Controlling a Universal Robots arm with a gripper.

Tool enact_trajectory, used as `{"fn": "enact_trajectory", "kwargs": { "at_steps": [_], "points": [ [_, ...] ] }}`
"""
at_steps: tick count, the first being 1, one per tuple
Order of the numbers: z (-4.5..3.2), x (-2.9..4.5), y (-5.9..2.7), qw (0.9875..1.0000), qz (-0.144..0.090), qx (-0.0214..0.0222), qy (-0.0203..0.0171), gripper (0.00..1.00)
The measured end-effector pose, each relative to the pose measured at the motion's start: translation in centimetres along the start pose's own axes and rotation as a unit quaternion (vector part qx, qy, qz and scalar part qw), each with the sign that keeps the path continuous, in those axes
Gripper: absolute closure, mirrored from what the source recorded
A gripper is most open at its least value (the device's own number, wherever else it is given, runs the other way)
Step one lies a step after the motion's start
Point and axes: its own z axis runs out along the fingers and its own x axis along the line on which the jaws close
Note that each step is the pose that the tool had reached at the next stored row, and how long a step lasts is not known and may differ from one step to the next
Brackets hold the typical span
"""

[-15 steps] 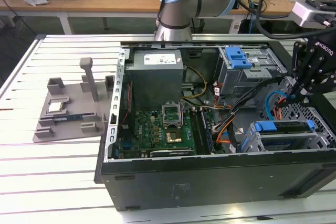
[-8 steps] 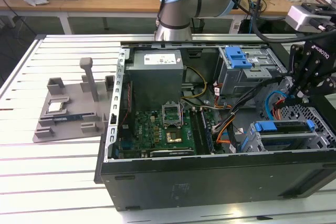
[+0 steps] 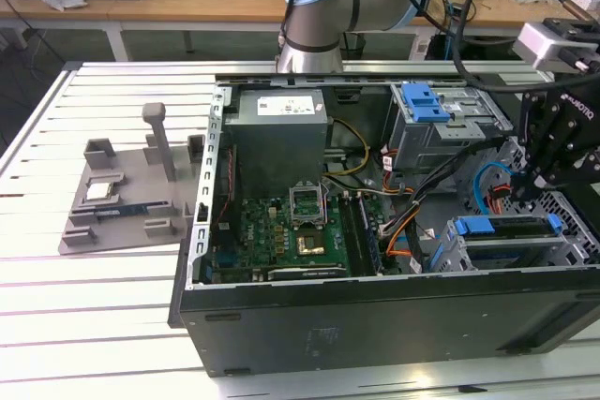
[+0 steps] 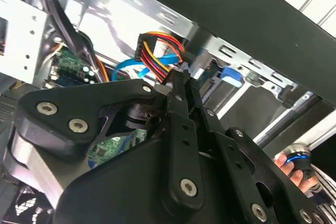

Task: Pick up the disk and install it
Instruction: 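Insert the first disk wire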

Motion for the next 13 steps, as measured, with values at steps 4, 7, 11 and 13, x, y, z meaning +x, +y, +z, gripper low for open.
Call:
{"fn": "enact_trajectory", "kwargs": {
  "at_steps": [4, 7, 11, 13],
  "points": [
    [0.29, 0.98, -0.03, 1.0, 0.0, 0.0, 0.001, 0.83],
    [0.48, 1.44, -0.04, 1.0, 0.0, 0.0, 0.0011, 0.83],
    [0.63, 1.86, 0.01, 1.0, 0.0, 0.0, 0.001, 0.83],
    [0.63, 1.89, 0.04, 1.0, 0.0, 0.0, 0.0008, 0.83]
  ]
}}
